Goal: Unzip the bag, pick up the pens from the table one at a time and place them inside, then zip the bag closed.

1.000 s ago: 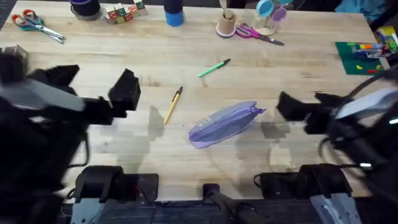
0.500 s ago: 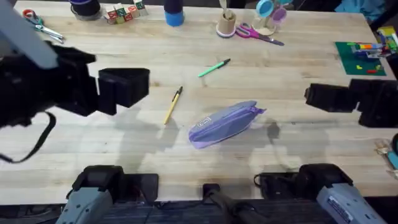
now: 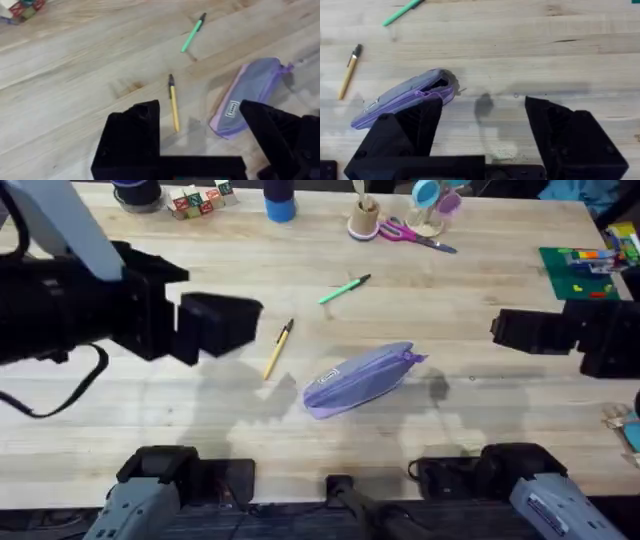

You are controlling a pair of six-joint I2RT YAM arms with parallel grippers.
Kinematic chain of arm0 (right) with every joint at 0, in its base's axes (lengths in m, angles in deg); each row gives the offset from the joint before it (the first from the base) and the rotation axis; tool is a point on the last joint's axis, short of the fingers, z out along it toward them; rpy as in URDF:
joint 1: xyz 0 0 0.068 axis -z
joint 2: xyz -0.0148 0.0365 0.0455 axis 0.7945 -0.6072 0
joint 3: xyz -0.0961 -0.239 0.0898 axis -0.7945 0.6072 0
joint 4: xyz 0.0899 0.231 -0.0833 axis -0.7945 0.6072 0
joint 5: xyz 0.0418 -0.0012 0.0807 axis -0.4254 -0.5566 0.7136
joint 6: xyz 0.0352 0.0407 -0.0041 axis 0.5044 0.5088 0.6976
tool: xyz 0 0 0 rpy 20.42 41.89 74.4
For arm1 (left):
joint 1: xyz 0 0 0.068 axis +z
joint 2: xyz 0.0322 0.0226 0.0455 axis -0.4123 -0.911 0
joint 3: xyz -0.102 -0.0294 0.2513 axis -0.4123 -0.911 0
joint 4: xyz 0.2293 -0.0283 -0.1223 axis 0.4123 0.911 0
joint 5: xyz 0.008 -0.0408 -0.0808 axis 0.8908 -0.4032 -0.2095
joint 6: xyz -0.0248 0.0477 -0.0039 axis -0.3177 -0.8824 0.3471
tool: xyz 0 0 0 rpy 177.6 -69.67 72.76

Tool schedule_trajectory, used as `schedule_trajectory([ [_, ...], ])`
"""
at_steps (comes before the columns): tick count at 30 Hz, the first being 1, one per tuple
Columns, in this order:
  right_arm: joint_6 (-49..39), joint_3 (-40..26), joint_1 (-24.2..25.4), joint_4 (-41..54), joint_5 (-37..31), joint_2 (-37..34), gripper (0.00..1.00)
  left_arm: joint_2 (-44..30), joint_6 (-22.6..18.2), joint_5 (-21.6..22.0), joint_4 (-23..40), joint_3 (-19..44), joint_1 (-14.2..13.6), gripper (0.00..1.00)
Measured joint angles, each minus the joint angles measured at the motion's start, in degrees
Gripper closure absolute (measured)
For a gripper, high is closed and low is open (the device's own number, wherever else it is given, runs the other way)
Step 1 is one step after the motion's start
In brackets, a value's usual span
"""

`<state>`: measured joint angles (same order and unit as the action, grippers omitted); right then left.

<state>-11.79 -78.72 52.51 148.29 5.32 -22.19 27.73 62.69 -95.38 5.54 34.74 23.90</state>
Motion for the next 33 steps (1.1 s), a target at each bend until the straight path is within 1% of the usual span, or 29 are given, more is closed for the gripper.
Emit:
schedule_trajectory([
  [2,0.0,0.0,0.0,0.0,0.0,0.0,0.006,0.0,-3.3,-4.0,2.1,0.0,0.0,0.007],
  [4,-0.3,0.0,0.0,0.0,0.0,0.0,0.005,0.0,-7.8,-8.8,5.6,0.0,0.0,0.007],
  [6,-0.5,0.0,0.0,0.0,0.0,0.0,0.005,0.0,-13.4,-13.0,10.3,0.0,0.0,0.007],
  [8,-1.0,0.0,0.0,0.0,0.0,0.0,0.005,0.0,-19.8,-15.8,15.6,0.0,0.0,0.007],
  [11,-1.7,0.0,0.0,0.0,0.0,0.0,0.005,0.1,-30.1,-18.2,23.8,0.0,0.0,0.008],
  [12,-1.8,0.0,0.0,0.0,0.0,0.0,0.005,0.1,-33.1,-18.6,25.7,0.0,0.0,0.007],
  [14,-1.8,0.0,0.0,0.0,0.0,0.0,0.005,0.1,-38.7,-19.6,28.5,0.0,0.0,0.007],
  [16,-1.9,0.0,0.0,0.0,0.0,0.0,0.005,0.3,-42.7,-20.4,29.2,0.0,0.0,0.007],
  [18,-2.0,0.0,0.0,0.0,0.0,0.0,0.005,0.3,-45.3,-21.0,29.2,0.0,0.0,0.007],
  [22,-2.0,0.0,0.0,0.0,0.0,0.0,0.005,0.3,-47.9,-21.7,28.2,0.0,0.0,0.008],
  [27,-2.1,0.0,0.0,0.0,0.0,0.0,0.005,0.3,-49.3,-22.2,24.0,0.0,0.0,0.008],
  [33,-2.2,0.0,0.0,0.0,0.0,0.0,0.005,0.3,-49.8,-22.3,23.2,0.0,0.0,0.006],
])
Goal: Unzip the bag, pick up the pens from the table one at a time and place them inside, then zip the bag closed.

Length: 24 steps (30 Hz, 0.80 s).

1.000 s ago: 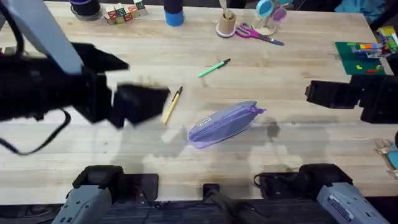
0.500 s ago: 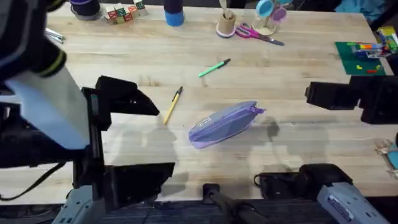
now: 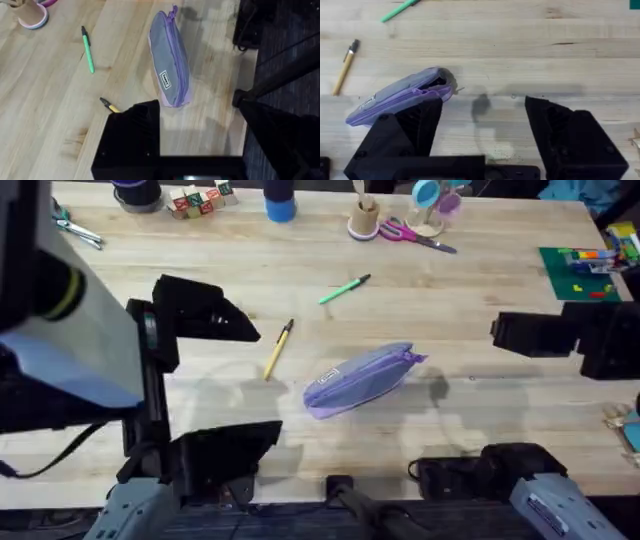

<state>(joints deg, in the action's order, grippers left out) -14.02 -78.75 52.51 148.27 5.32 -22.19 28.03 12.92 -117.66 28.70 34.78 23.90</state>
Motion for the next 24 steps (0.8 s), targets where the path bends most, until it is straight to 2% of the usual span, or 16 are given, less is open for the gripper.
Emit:
schedule_trajectory([
  [8,0.0,0.0,0.0,0.0,0.0,0.0,0.005,0.0,-0.2,0.0,-3.8,-0.7,0.0,0.006],
  [14,0.0,0.0,0.0,0.0,0.0,0.0,0.005,0.0,-0.2,-0.9,-9.9,-12.2,0.0,0.006],
  [19,0.0,0.0,0.0,0.0,0.0,0.0,0.005,0.0,0.6,-3.4,-17.9,-18.2,0.0,0.006],
  [24,0.0,0.0,0.0,0.0,0.0,0.0,0.005,0.0,1.6,-4.4,-21.8,-22.6,0.0,0.004],
])
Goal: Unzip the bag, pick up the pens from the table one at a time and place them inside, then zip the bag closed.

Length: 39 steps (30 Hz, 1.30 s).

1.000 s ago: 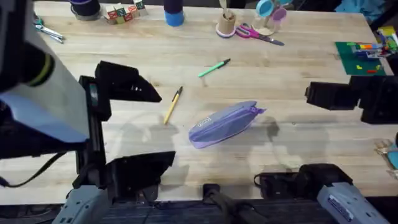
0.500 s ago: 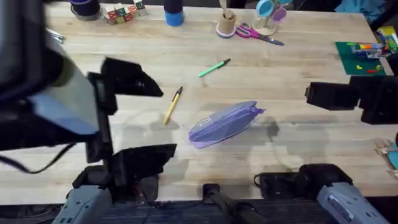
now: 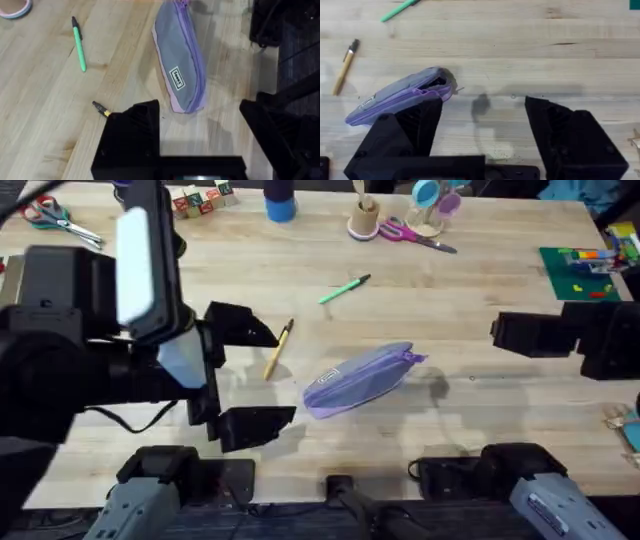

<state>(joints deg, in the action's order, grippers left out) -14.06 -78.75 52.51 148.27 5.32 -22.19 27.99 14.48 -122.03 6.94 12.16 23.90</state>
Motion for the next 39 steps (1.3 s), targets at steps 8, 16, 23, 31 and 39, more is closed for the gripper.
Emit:
schedule_trajectory([
  [8,0.0,0.0,0.0,0.0,0.0,0.0,0.005,-0.4,2.2,-0.4,-5.0,-5.0,0.0,0.005],
  [16,0.0,0.0,0.0,0.0,0.0,0.0,0.005,-5.4,3.3,-0.4,-9.4,-5.9,-3.2,0.005],
  [23,0.0,0.0,0.0,0.0,0.0,0.0,0.005,-11.4,5.1,0.2,-11.9,-5.9,-10.0,0.004],
  [31,0.0,0.0,0.0,0.0,0.0,0.0,0.005,-17.1,9.8,3.0,-21.6,-5.9,-13.3,0.006],
  [39,0.0,0.0,0.0,0.0,0.0,0.0,0.006,-21.6,16.2,6.2,-30.2,-5.9,-19.2,0.006],
])
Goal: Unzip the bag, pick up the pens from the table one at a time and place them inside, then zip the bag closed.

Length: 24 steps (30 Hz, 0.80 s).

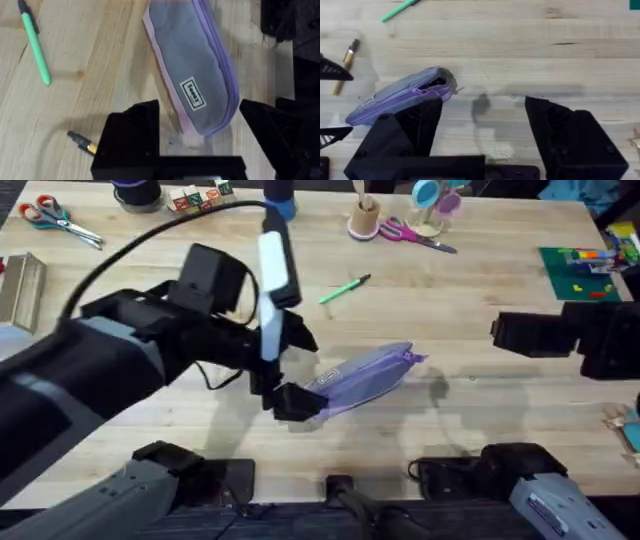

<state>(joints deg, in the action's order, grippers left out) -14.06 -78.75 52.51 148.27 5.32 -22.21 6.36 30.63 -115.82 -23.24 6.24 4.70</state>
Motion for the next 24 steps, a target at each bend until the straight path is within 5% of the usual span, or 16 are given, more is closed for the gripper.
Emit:
schedule_trajectory([
  [4,0.0,0.0,0.0,0.0,0.0,0.0,0.005,-1.0,2.5,1.0,-2.4,0.0,-2.9,0.01],
  [10,0.0,0.0,0.0,0.0,0.0,0.0,0.006,-1.0,5.2,3.4,-2.9,0.0,-4.7,0.286],
  [20,0.0,0.0,0.0,0.0,0.0,0.0,0.006,-1.0,6.5,4.4,-2.9,0.0,-4.9,0.317],
  [24,0.0,0.0,0.0,0.0,0.0,0.0,0.005,-1.3,6.7,4.4,-3.3,0.0,-4.9,0.559],
])
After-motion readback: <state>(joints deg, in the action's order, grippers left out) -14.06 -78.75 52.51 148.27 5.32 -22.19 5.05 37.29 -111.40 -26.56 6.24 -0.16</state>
